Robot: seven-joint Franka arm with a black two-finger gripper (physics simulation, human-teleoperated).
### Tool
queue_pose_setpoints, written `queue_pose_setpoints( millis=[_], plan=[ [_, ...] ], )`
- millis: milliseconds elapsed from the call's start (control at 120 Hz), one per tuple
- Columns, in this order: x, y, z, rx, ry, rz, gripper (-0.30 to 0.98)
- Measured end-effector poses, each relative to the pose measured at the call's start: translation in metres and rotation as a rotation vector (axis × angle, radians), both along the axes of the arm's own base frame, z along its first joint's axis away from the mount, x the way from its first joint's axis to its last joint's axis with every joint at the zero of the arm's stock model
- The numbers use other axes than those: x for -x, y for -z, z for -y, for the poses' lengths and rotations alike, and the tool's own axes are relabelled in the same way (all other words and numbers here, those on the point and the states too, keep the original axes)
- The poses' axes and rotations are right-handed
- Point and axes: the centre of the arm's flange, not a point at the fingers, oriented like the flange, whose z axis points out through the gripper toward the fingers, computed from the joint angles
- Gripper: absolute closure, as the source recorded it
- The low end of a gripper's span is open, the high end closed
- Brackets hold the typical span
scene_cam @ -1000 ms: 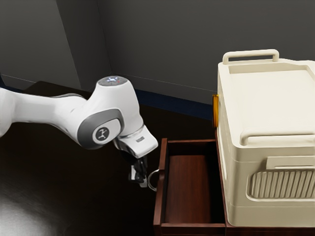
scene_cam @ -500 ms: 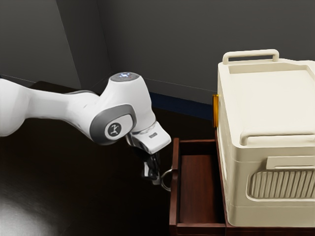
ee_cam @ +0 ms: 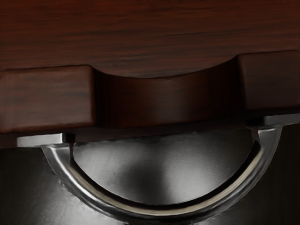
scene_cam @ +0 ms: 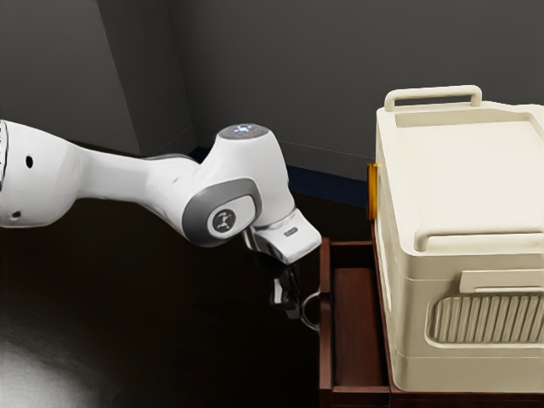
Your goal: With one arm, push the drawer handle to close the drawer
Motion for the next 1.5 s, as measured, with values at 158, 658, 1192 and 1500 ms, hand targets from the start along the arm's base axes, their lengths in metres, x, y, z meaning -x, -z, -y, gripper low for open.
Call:
queue_pose_setpoints(
  millis=[158, 658, 1192, 1500],
  plan=[
    [0.008, 0.000, 0.026, 0.005, 0.037, 0.000, 0.79],
    [-0.002, -0.001, 0.049, 0.006, 0.051, 0.013, 0.79],
    [-0.012, -0.002, 0.064, 0.013, 0.057, 0.022, 0.78],
    [-0.024, 0.001, 0.072, 0.026, 0.057, 0.022, 0.79]
  ],
)
